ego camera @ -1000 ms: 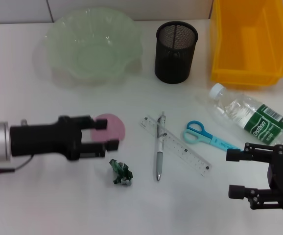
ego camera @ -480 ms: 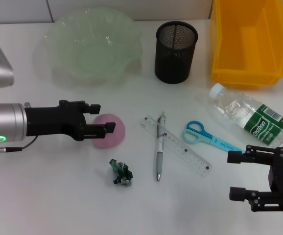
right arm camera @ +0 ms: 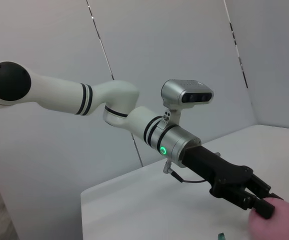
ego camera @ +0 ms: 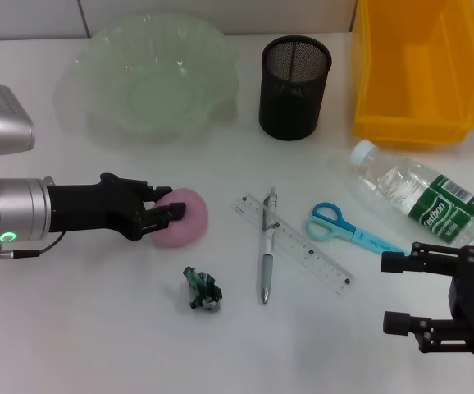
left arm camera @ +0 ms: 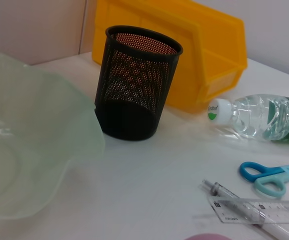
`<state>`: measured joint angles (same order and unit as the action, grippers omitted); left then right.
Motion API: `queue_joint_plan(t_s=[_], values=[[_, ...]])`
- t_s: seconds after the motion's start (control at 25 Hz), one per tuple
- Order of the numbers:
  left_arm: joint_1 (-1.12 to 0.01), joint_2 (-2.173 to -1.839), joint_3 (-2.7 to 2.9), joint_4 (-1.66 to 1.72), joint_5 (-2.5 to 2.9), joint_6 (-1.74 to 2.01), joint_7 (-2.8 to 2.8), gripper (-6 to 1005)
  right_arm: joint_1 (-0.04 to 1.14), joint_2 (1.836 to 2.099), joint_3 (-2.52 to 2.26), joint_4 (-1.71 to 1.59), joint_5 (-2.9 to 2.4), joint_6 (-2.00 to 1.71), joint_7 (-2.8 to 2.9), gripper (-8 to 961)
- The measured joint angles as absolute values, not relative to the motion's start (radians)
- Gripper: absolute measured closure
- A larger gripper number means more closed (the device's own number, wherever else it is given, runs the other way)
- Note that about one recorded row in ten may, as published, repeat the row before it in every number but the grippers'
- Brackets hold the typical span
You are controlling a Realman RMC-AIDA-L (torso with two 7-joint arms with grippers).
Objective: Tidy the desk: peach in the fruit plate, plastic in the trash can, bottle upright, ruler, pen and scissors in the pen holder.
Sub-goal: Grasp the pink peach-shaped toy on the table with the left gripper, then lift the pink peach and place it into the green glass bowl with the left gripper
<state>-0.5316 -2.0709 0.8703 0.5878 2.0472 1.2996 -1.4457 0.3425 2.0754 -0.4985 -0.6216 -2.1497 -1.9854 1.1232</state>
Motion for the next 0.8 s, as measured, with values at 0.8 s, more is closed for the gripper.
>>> queue_joint_plan(t_s=[0.8], values=[[-0.651, -2.069, 0.844, 0.588, 1.651, 1.258, -1.451, 934, 0.348, 2.075, -0.497, -0.588, -2.147, -1.985, 1.102, 192]])
